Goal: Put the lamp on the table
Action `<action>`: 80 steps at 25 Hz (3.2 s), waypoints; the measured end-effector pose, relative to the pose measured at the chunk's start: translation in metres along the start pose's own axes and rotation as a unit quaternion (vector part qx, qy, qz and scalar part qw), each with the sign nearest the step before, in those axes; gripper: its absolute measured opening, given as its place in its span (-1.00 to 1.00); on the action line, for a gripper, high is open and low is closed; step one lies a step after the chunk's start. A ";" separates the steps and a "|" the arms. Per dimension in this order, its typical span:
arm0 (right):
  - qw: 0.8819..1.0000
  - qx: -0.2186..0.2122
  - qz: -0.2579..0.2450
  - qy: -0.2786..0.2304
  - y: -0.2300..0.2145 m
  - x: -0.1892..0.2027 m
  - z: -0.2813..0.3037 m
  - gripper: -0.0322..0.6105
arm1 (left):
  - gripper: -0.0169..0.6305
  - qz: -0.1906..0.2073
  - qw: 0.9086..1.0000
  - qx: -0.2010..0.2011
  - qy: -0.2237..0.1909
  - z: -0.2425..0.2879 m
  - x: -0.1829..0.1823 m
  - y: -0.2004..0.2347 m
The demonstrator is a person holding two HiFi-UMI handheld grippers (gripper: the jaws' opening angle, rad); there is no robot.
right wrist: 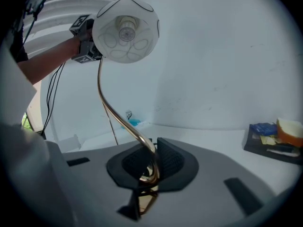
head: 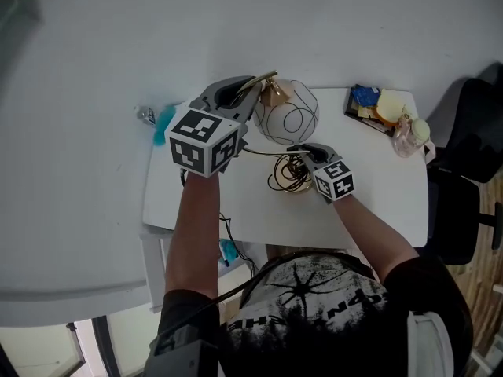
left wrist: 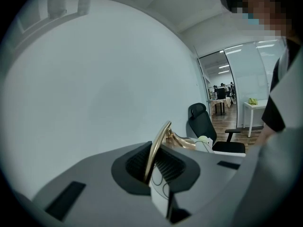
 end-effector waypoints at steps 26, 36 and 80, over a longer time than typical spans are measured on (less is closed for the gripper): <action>0.997 0.062 0.049 -0.007 -0.063 -0.030 0.107 -0.81 | -0.86 0.060 0.996 0.068 0.000 0.103 0.002 0.095; 0.997 0.060 0.048 -0.019 -0.067 -0.030 0.110 -0.81 | -0.86 0.069 0.996 0.064 -0.001 0.109 -0.001 0.094; 0.998 0.046 -0.006 -0.032 -0.030 -0.032 0.008 -0.29 | -0.83 0.116 0.993 -0.021 -0.020 0.080 0.016 0.049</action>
Point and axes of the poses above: the fingertips, and each gripper's own axes: z forward along the fingers, y to its left, x out of its underside, the point moved 10 cm from there along -z, backward along the fingers, and after that the axes turned 14 degrees about y, right-handed, at the moved point
